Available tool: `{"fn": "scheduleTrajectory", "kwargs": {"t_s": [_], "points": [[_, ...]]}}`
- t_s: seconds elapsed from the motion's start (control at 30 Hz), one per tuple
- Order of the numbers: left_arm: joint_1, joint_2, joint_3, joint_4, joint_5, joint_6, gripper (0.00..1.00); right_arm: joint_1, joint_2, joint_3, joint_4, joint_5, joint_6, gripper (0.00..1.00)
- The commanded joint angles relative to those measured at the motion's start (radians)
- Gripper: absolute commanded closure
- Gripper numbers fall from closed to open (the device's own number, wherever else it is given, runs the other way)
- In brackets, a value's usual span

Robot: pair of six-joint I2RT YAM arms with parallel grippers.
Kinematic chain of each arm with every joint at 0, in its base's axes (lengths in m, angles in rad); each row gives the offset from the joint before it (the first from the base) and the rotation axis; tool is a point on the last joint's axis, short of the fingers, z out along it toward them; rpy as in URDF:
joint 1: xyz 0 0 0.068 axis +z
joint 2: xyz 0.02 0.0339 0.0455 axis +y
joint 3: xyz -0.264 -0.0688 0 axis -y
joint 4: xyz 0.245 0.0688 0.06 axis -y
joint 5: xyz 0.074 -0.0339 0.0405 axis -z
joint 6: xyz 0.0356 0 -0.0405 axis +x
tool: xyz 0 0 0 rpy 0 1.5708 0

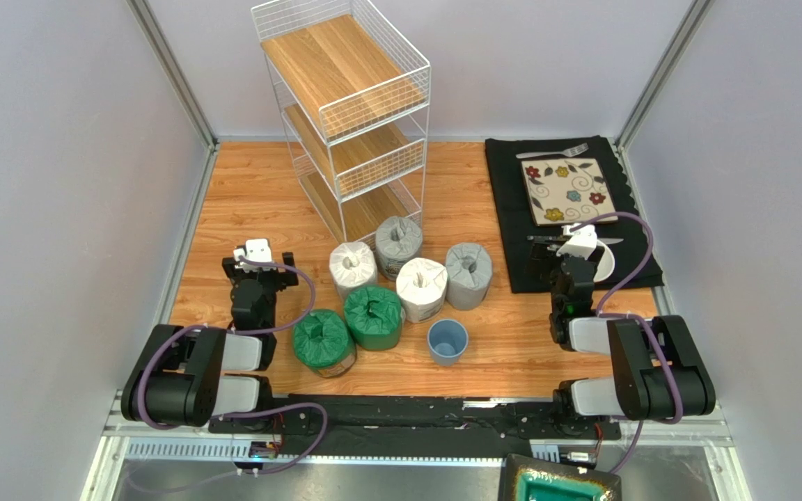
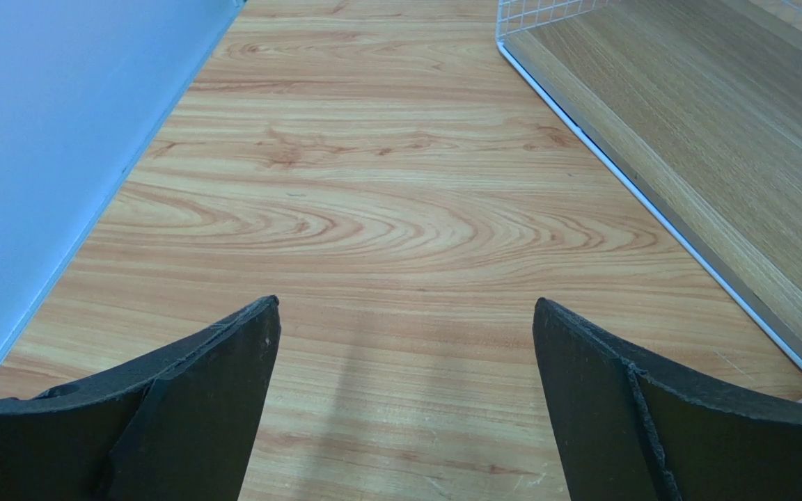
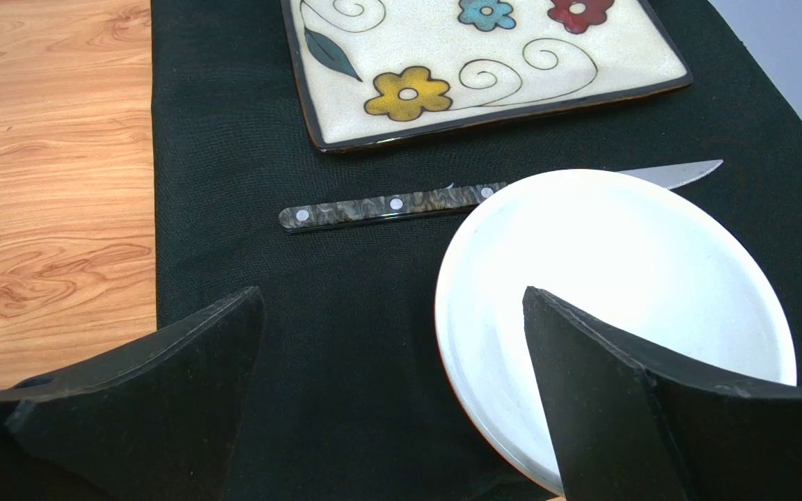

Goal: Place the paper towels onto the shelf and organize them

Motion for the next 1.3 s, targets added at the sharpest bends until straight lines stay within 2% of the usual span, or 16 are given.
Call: {"fn": "scheduleTrajectory", "kwargs": {"t_s": [0.0, 0.23, 0.33, 0.37, 0.47, 0.5, 0.57, 0.6, 0.73, 0.77, 0.83, 0.9, 0.97, 1.07, 1.2, 1.27], "points": [[0.006, -0.001, -0.233, 0.029, 0.01, -0.002, 0.01, -0.003, -0.019, 0.029, 0.036, -0.002, 0.001, 0.01], [0.006, -0.002, -0.236, 0.029, 0.01, -0.004, 0.01, -0.003, -0.033, 0.035, 0.036, 0.005, 0.001, 0.01], [0.006, -0.002, -0.234, 0.029, 0.01, -0.004, 0.01, -0.002, -0.145, 0.118, -0.131, -0.025, -0.016, 0.01], [0.004, -0.006, -0.236, 0.036, 0.004, -0.005, 0.01, -0.002, -0.177, 0.151, -0.295, -0.047, -0.016, 0.0], [-0.016, -0.096, -0.265, 0.008, -0.02, -0.002, 0.01, -0.003, -0.255, 0.239, -0.41, -0.065, 0.071, 0.01], [-0.037, -0.12, -0.263, -0.009, -0.133, 0.027, 0.01, -0.002, -0.269, 0.259, -0.427, -0.076, 0.108, 0.01], [-0.091, -0.254, -0.218, -0.131, -0.18, 0.047, 0.01, -0.002, -0.294, 0.311, -0.469, -0.135, 0.181, 0.01], [-0.094, -0.301, -0.195, -0.256, -0.177, 0.035, 0.01, 0.0, -0.299, 0.323, -0.473, -0.155, 0.235, 0.01], [-0.095, -0.52, -0.096, -0.551, -0.164, -0.121, 0.01, 0.004, -0.322, 0.392, -0.542, -0.118, 0.402, 0.01], [-0.095, -0.542, -0.067, -0.596, -0.16, -0.178, 0.01, 0.004, -0.326, 0.441, -0.65, -0.057, 0.441, 0.01], [-0.095, -0.597, -0.05, -0.711, -0.138, -0.209, 0.01, 0.004, -0.328, 0.509, -0.813, -0.036, 0.499, 0.01], [-0.097, -0.645, 0.0, -0.821, -0.147, -0.264, 0.01, 0.004, -0.314, 0.579, -0.86, -0.083, 0.483, 0.01], [-0.095, -0.677, 0.025, -0.904, -0.16, -0.322, 0.01, 0.003, -0.305, 0.612, -0.917, -0.117, 0.476, 0.01], [-0.095, -0.731, 0.066, -0.976, -0.116, -0.344, 0.01, 0.003, -0.299, 0.61, -0.883, -0.139, 0.472, 0.01], [-0.095, -0.768, 0.12, -1.026, -0.018, -0.369, 0.01, -0.002, -0.267, 0.638, -0.881, -0.163, 0.541, 0.0], [-0.095, -0.774, 0.152, -1.062, -0.014, -0.381, 0.01, -0.005, -0.224, 0.662, -0.901, -0.185, 0.586, 0.0]]}}
